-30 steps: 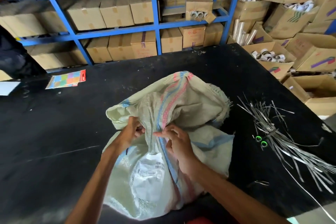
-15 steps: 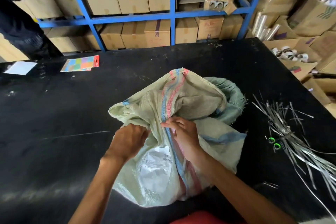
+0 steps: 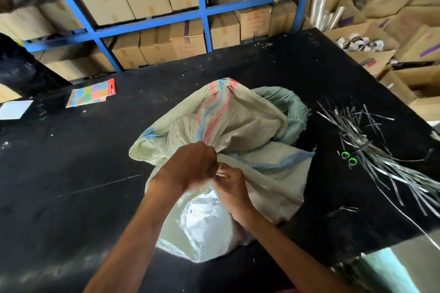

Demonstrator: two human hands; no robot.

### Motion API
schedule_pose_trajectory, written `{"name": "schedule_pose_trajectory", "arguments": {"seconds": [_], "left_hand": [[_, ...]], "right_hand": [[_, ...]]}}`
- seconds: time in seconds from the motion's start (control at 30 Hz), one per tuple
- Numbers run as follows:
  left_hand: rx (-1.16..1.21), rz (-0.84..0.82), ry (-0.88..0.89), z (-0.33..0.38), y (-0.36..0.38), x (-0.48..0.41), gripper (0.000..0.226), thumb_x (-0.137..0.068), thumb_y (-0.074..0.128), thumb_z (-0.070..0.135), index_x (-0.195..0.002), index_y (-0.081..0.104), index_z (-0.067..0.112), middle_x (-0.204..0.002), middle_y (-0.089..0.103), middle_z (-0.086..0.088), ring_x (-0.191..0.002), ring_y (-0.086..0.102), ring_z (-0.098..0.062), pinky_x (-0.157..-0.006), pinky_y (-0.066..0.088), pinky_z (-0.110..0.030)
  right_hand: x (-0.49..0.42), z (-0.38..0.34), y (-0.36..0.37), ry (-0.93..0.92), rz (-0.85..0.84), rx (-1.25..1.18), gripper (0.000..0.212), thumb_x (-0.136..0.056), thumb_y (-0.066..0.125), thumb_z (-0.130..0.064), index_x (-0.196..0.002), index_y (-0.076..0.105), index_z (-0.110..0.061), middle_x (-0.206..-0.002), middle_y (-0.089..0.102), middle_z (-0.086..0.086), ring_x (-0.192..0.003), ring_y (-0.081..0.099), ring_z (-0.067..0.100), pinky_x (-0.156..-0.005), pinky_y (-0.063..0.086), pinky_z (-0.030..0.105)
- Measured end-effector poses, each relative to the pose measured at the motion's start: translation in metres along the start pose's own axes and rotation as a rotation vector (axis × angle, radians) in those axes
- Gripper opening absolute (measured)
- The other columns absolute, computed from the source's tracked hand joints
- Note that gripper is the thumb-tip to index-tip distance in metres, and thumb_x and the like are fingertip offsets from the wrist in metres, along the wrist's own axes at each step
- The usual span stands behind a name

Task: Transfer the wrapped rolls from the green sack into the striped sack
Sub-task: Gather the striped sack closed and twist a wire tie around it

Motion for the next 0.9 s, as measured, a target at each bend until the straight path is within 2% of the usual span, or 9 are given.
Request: {"name": "schedule_pose_trajectory", "arguments": {"seconds": [0.1,0.23,0.37,0.47,0.57,0.63,0.7,0.8,0.9], "left_hand": [[-0.025,-0.049,0.069,0.008,-0.015,-0.010,0.033,-0.098,0.051,0.029,-0.096,0.073,0.005,-0.081,0.065,-0.011,-0.078,0.064,-0.029,-0.060,0.041,-0.032],[0.027,-0.067,0.215,0.019,-0.027,-0.020,0.032,-0.098,0.055,0.029,-0.086,0.074,0.007,-0.072,0.067,-0.008,-0.062,0.057,-0.022,-0.057,0.047,-0.033],[0.124,-0.019,0.310,0.017,-0.019,-0.030,0.039,-0.096,0.056,0.024,-0.059,0.056,0.014,-0.053,0.047,0.000,-0.054,0.044,-0.020,-0.054,0.038,-0.032],[0.435,0.109,0.430,0.013,-0.011,-0.033,0.025,-0.099,0.055,0.022,-0.078,0.067,0.015,-0.071,0.058,0.002,-0.063,0.051,-0.013,-0.064,0.041,-0.027],[0.662,0.226,0.485,0.004,0.000,-0.037,0.035,-0.098,0.042,0.036,-0.112,0.073,0.027,-0.099,0.070,-0.005,-0.086,0.055,-0.020,-0.080,0.043,-0.031],[0.722,0.217,0.470,-0.005,0.011,-0.047,0.036,-0.096,0.036,0.045,-0.109,0.069,0.045,-0.096,0.072,-0.011,-0.086,0.053,-0.028,-0.084,0.041,-0.041],[0.775,0.247,0.437,-0.014,0.026,-0.056,0.030,-0.097,0.041,0.044,-0.103,0.068,0.053,-0.094,0.073,0.002,-0.088,0.057,-0.027,-0.087,0.042,-0.049],[0.781,0.298,0.325,-0.015,0.044,-0.063,0.025,-0.097,0.045,0.040,-0.110,0.066,0.047,-0.095,0.068,0.019,-0.091,0.055,-0.019,-0.092,0.040,-0.055],[0.790,0.366,0.252,-0.012,0.052,-0.062,0.026,-0.091,0.056,0.038,-0.118,0.059,0.039,-0.091,0.058,0.023,-0.091,0.050,-0.011,-0.095,0.039,-0.053]], "right_hand": [[0.017,0.003,0.005,-0.081,0.039,0.003,0.032,-0.090,0.067,-0.011,-0.063,0.057,-0.025,-0.059,0.053,-0.019,-0.059,0.042,-0.002,-0.056,0.036,0.025],[0.039,-0.006,0.015,-0.092,0.206,-0.102,0.013,-0.091,0.070,-0.019,-0.093,0.076,-0.008,-0.088,0.078,0.000,-0.085,0.073,0.020,-0.074,0.058,0.039],[0.049,-0.011,0.019,0.015,0.352,-0.132,0.014,-0.094,0.068,-0.014,-0.103,0.079,-0.009,-0.093,0.079,-0.006,-0.093,0.073,0.009,-0.083,0.057,0.025],[0.052,-0.014,0.013,0.087,0.405,-0.178,0.013,-0.095,0.066,-0.013,-0.098,0.078,-0.009,-0.088,0.078,-0.002,-0.084,0.071,0.008,-0.078,0.055,0.021],[0.050,-0.016,0.004,0.143,0.440,-0.229,0.017,-0.097,0.062,-0.017,-0.087,0.075,-0.012,-0.086,0.074,0.005,-0.082,0.065,0.019,-0.082,0.052,0.034],[0.044,-0.019,-0.005,0.178,0.460,-0.262,0.022,-0.098,0.060,-0.017,-0.081,0.074,-0.018,-0.084,0.071,0.005,-0.083,0.064,0.019,-0.084,0.052,0.038],[0.038,-0.024,-0.012,0.225,0.475,-0.322,0.024,-0.098,0.060,-0.016,-0.078,0.073,-0.019,-0.083,0.069,0.004,-0.084,0.062,0.021,-0.083,0.050,0.039],[0.031,-0.033,-0.025,0.289,0.484,-0.377,0.025,-0.099,0.057,-0.018,-0.076,0.068,-0.018,-0.082,0.064,0.009,-0.081,0.059,0.024,-0.071,0.047,0.033],[0.027,-0.039,-0.037,0.409,0.476,-0.536,0.027,-0.100,0.055,-0.017,-0.075,0.064,-0.016,-0.072,0.063,0.007,-0.055,0.058,0.012,-0.049,0.041,0.022]]}}
Point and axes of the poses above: each hand's wrist, its own x-axis away from the middle knuckle, its own y-axis out of the palm, z = x × y, the point moved 3 cm from there along -x, towards the middle knuckle
